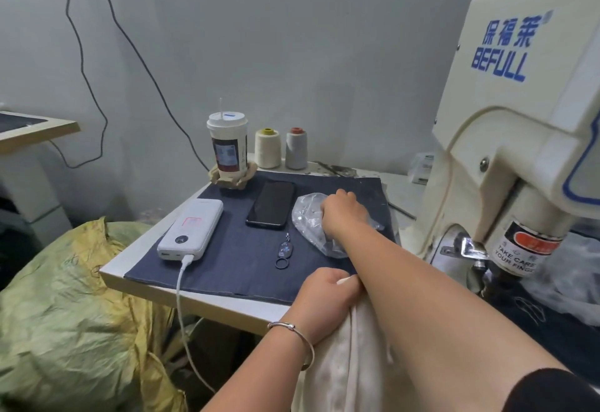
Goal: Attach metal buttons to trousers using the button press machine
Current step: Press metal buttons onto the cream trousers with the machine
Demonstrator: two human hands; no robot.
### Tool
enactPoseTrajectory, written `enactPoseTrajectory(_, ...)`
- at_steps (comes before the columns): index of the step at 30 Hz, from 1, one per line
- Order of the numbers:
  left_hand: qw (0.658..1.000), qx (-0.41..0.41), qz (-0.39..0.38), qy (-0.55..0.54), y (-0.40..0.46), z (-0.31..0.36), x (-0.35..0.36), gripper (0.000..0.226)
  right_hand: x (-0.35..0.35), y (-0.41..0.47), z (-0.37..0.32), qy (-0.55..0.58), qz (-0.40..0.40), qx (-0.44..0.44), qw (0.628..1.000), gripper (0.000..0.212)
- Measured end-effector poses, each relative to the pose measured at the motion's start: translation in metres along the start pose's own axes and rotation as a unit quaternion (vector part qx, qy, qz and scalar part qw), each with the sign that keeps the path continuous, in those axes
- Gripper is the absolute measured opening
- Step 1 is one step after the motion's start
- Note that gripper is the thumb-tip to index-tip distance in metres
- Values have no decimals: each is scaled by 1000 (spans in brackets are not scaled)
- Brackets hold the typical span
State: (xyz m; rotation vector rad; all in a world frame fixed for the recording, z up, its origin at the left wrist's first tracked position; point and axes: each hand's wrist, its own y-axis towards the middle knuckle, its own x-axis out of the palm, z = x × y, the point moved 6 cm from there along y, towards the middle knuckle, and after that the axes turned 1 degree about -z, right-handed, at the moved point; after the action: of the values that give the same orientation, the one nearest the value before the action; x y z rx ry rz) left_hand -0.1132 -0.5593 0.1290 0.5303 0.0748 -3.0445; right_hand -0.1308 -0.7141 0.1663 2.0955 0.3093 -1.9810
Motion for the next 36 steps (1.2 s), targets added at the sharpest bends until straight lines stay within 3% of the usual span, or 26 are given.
enactPoseTrajectory(9, 1000, 5, 7, 7, -1, 1, -1, 39, 1, 1, -1, 64, 20, 11, 998, 38)
enactPoseTrajectory(23, 1000, -3, 1, -1, -5, 4, -1, 45, -1, -4, -2, 34, 40, 0, 999, 34)
enactPoseTrajectory(33, 1000, -11, 1, -7, -6, 7, 0, 47, -37, -38, -4, 23, 155, -63, 986, 12)
enactPoseTrajectory(36, 1000, -21, 0, -2, -8, 9, 1, 44, -45, -63, 4, 57, 177, -59, 981, 16)
